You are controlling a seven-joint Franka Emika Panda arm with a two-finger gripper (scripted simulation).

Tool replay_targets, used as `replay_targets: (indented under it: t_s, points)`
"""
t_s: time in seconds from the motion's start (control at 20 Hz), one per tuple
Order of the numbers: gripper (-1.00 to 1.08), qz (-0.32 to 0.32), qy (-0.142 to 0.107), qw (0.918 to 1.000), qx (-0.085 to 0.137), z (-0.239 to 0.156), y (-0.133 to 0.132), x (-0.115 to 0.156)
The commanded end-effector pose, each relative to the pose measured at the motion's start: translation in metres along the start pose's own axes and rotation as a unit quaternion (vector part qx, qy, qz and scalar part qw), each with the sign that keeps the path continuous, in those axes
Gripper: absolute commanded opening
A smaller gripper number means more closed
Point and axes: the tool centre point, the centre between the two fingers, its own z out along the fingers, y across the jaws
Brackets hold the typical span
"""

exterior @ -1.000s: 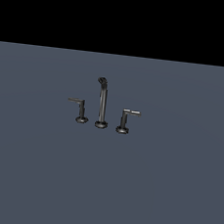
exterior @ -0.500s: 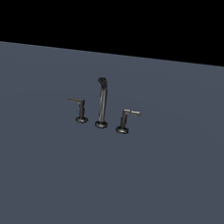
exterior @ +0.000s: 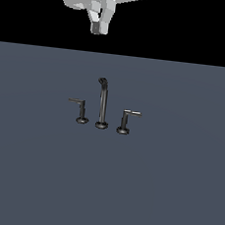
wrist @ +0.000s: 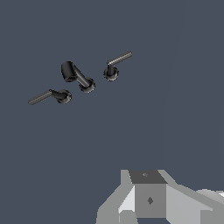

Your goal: Turn on the faucet by rotating a designated handle.

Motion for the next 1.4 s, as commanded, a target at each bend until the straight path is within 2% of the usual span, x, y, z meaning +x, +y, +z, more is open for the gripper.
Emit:
replay_targets:
  t_s: [0.0, 0.4, 0.75, 1.05, 1.35]
  points:
    - [-1.0, 0.032, 0.0, 0.9995, 0.001, 0.014, -0.008, 0.011]
    - [-1.0, 0.128, 0.001, 0.9917, 0.003, 0.056, -0.027, 0.05]
    - [-1.0, 0.212, 0.003, 0.9772, 0.003, 0.093, -0.036, 0.086]
    - [-1.0, 0.287, 0.005, 0.9579, 0.004, 0.127, -0.039, 0.121]
    - [-1.0, 0.369, 0.007, 0.9295, 0.003, 0.164, -0.036, 0.16]
